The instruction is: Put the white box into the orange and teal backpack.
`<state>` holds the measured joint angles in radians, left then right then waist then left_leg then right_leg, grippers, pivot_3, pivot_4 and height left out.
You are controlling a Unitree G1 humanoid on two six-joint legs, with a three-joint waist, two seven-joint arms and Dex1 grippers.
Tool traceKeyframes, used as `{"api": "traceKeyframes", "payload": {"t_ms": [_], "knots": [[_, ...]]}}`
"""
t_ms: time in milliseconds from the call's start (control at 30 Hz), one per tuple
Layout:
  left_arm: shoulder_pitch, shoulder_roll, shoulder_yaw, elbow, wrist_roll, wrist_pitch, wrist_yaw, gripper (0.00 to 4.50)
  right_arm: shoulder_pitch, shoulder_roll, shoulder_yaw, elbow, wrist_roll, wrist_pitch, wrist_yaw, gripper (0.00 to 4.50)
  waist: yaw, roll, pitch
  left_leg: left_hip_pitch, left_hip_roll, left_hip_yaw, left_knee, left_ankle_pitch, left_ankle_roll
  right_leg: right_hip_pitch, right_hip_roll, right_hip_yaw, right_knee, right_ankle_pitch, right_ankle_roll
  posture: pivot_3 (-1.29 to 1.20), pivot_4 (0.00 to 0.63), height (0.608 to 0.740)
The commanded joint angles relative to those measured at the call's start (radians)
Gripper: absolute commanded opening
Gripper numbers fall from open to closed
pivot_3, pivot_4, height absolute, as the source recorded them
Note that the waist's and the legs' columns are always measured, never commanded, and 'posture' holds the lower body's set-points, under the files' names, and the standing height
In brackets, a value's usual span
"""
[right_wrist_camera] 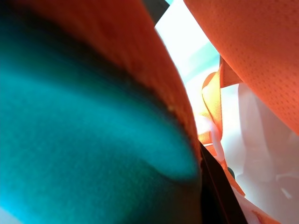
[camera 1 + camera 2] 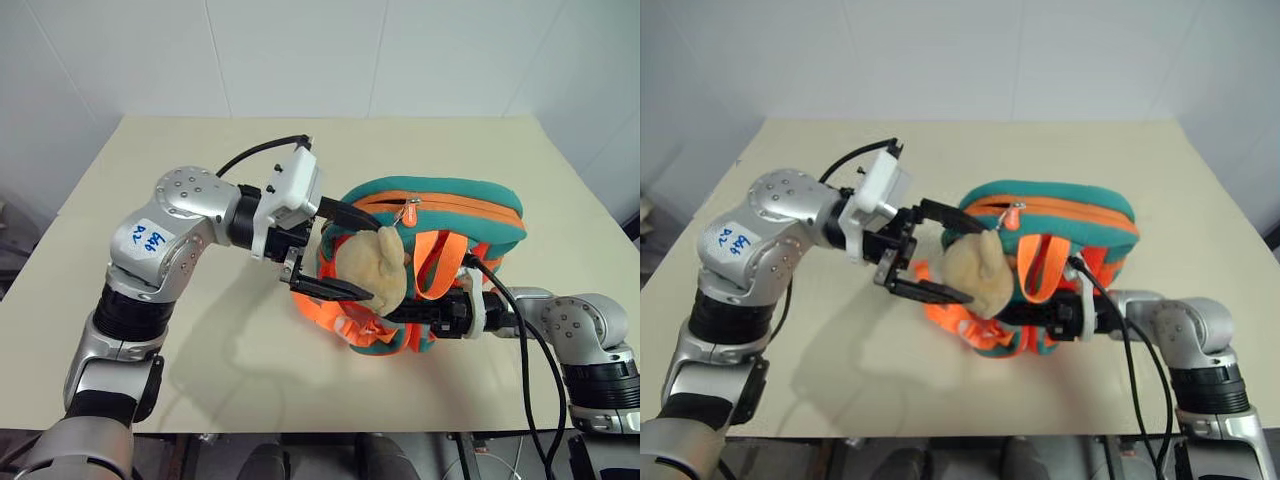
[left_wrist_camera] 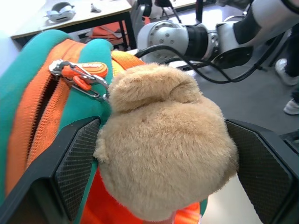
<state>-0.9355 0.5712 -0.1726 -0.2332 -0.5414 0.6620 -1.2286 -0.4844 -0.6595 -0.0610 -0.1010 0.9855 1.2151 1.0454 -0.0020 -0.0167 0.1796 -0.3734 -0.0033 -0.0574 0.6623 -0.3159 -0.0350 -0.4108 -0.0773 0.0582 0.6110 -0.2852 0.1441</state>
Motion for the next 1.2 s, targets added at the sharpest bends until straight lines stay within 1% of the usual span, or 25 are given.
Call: {"api": "traceKeyframes", "payload": {"t_ms": [33,200,233,300,333,400,467,567,633,733,833,933,1000,1100,1200], "knots": [[-0.004,0.022,-0.047,-0.051,-0.014,0.029,-0.039,4.48,-0.007,0.011,-0.001,-0.016,0.011,-0.007,-0.002,0.58,0.000,0.000,0.000,0.000,0.000,0.000,0.000,0.000,0.000,0.000,0.000,0.000,0.000,0.000,0.000,0.00,0.150,0.740],[-0.008,0.022,-0.074,-0.039,0.024,0.036,-0.005,4.48,-0.005,0.017,-0.002,-0.016,0.010,-0.009,-0.006,0.58,-0.002,0.000,0.000,0.000,0.000,0.000,0.000,0.000,0.000,0.000,0.000,0.000,0.000,0.000,0.000,0.00,0.150,0.740],[-0.010,0.013,-0.078,-0.033,0.030,0.035,0.008,4.30,-0.006,0.019,-0.001,-0.015,0.010,-0.010,-0.007,0.58,-0.002,0.000,0.000,0.000,0.000,0.000,0.000,0.000,0.000,0.000,0.000,0.000,0.000,0.000,0.000,0.00,0.150,0.740],[-0.017,-0.003,-0.088,-0.019,0.047,0.027,0.031,3.92,-0.007,0.021,0.000,-0.014,0.009,-0.013,-0.007,0.58,-0.001,0.000,0.000,0.000,0.000,0.000,0.000,0.000,0.000,0.000,0.000,0.000,0.000,0.000,0.000,0.00,0.150,0.740],[-0.020,-0.010,-0.095,-0.010,0.066,0.019,0.046,3.59,-0.008,0.023,0.000,-0.013,0.008,-0.014,-0.007,0.58,-0.001,0.000,0.000,0.000,0.000,0.000,0.000,0.000,0.000,0.000,0.000,0.000,0.000,0.000,0.000,0.00,0.150,0.740],[-0.025,-0.027,-0.102,0.011,0.098,0.005,0.076,3.10,-0.009,0.024,0.001,-0.011,0.007,-0.016,-0.006,0.58,-0.001,0.000,0.000,0.000,0.000,0.000,0.000,0.000,0.000,0.000,0.000,0.000,0.000,0.000,0.000,0.00,0.150,0.740],[-0.035,-0.055,-0.095,0.033,0.112,0.004,0.112,2.46,-0.010,0.026,0.002,-0.009,0.005,-0.020,-0.006,0.58,-0.001,0.000,0.000,0.000,0.000,0.000,0.000,0.000,0.000,0.000,0.000,0.000,0.000,0.000,0.000,0.00,0.150,0.740],[-0.048,-0.090,-0.062,0.047,0.080,0.033,0.138,1.64,-0.011,0.028,0.004,-0.007,0.004,-0.023,-0.007,0.58,0.000,0.000,0.000,0.000,0.000,0.000,0.000,0.000,0.000,0.000,0.000,0.000,0.000,0.000,0.000,0.00,0.150,0.740],[-0.047,-0.089,-0.044,0.038,0.043,0.047,0.113,1.17,-0.009,0.030,0.005,-0.007,0.004,-0.026,-0.007,0.58,0.000,0.000,0.000,0.000,0.000,0.000,0.000,0.000,0.000,0.000,0.000,0.000,0.000,0.000,0.000,0.00,0.150,0.740],[-0.031,-0.065,-0.024,0.014,0.002,0.054,0.068,0.65,-0.005,0.031,0.005,-0.009,0.004,-0.027,-0.008,0.58,-0.003,0.000,0.000,0.000,0.000,0.000,0.000,0.000,0.000,0.000,0.000,0.000,0.000,0.000,0.000,0.00,0.150,0.740],[-0.021,-0.013,-0.009,0.026,0.000,0.045,0.027,0.42,-0.001,0.033,0.004,-0.012,0.005,-0.027,-0.010,0.58,-0.004,0.000,0.000,0.000,0.000,0.000,0.000,0.000,0.000,0.000,0.000,0.000,0.000,0.000,0.000,0.00,0.150,0.740],[-0.006,0.070,0.039,0.040,-0.056,0.023,-0.104,0.41,0.003,0.033,0.002,-0.016,0.006,-0.026,-0.011,0.58,-0.006,0.000,0.000,0.000,0.000,0.000,0.000,0.000,0.000,-0.001,0.000,0.000,0.000,0.000,0.000,0.00,0.150,0.740],[-0.010,0.115,0.061,0.068,-0.056,0.018,-0.134,0.41,0.006,0.031,0.002,-0.019,0.007,-0.026,-0.012,0.58,-0.006,0.000,0.000,0.000,0.000,0.000,0.000,0.000,0.000,-0.001,0.000,0.000,0.000,0.000,-0.001,0.00,0.150,0.740],[-0.031,0.196,0.084,0.176,-0.013,-0.031,-0.183,0.41,0.012,0.028,-0.001,-0.021,0.009,-0.027,-0.012,0.58,-0.006,0.000,0.000,0.000,0.000,0.000,0.000,0.000,0.000,-0.001,0.000,0.000,-0.001,0.000,-0.001,0.00,0.150,0.740],[-0.062,0.247,0.084,0.324,0.035,-0.100,-0.230,0.41,0.014,0.029,-0.002,-0.023,0.010,-0.025,-0.015,0.58,-0.006,0.000,0.000,0.001,0.000,0.000,0.000,0.000,0.000,-0.001,0.000,0.000,0.000,0.000,-0.001,0.00,0.150,0.740]]}}
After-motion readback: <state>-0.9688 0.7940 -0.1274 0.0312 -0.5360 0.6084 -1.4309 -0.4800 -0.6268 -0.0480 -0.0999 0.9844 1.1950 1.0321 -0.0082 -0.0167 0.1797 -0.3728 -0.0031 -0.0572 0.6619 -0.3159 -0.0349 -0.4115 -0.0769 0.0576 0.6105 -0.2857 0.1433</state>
